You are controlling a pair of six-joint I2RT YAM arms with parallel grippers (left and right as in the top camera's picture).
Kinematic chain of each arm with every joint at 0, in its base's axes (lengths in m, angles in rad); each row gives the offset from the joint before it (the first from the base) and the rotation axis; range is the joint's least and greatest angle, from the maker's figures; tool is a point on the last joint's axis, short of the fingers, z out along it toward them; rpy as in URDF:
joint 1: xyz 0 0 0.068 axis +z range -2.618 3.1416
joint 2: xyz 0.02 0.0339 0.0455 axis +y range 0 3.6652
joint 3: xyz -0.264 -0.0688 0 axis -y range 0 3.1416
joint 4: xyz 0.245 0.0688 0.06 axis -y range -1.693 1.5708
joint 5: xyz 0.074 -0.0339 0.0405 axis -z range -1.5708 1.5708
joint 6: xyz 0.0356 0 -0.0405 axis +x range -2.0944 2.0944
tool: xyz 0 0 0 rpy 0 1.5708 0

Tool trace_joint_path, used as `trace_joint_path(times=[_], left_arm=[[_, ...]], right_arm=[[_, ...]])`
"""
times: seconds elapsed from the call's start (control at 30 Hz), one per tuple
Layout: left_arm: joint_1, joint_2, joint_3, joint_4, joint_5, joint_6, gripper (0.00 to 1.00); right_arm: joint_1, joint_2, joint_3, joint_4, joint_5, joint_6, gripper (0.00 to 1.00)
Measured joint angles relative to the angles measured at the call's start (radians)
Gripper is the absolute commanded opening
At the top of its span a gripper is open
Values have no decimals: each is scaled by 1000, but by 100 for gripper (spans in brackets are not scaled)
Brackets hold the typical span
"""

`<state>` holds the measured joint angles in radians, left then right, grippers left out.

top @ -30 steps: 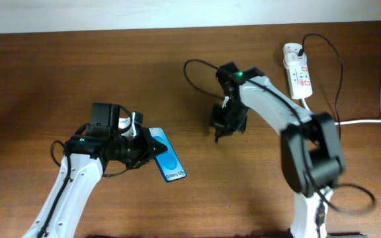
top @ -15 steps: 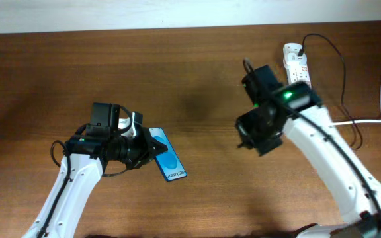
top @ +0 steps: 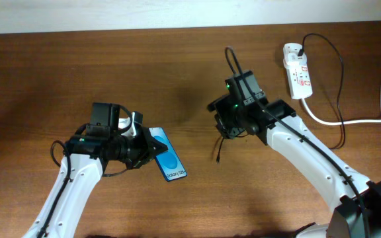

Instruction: Plug charger to phone and switch on socket

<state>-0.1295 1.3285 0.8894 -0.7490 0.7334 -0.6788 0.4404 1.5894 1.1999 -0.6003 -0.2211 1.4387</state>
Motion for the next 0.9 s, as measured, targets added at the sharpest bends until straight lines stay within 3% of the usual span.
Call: trace_joint_path(times=[0.03,0.13,0.2,0.23,0.27,0.33,0.43,0.63,0.77,0.9], left_arm=[[0,0,0,0,0,0,0],[0,0,0,0,0,0,0],[0,0,0,1,-1,0,0],[0,0,0,-1,0,0,0],[0,0,0,0,0,0,0],[0,0,0,0,0,0,0],[0,0,0,0,0,0,0],[0,-1,0,0,0,0,0],[0,-1,0,0,0,0,0],[28,-1,0,0,1,0,0]], right_arm=[[0,1,23,2,23,-113,85],[0,3,132,-35,96,-586,88],[0,4,234,-202,182,-836,89],[0,4,253,-236,206,-879,98],[0,4,277,-288,240,-932,98],[0,6,275,-362,275,-950,100],[-1,94,151,-332,229,-803,66],[-1,214,103,-367,151,-731,65],[-1,230,24,-298,98,-714,64],[-1,249,-67,-204,31,-718,54]])
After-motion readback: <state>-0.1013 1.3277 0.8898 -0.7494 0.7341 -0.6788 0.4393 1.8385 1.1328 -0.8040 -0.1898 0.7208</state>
